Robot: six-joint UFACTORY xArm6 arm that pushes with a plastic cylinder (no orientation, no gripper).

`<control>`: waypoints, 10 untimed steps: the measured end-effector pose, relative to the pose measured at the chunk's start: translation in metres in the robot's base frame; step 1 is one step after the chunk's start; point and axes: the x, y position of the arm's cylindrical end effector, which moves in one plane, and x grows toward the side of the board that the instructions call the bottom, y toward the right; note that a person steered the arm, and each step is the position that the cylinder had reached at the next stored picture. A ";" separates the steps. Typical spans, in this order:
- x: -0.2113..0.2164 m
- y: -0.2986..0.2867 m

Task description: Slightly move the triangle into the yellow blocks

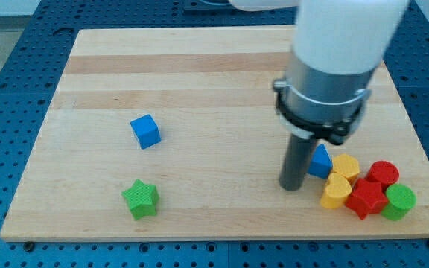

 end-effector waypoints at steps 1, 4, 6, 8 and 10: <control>-0.015 -0.020; -0.067 -0.010; -0.039 0.000; -0.040 0.047; -0.084 0.009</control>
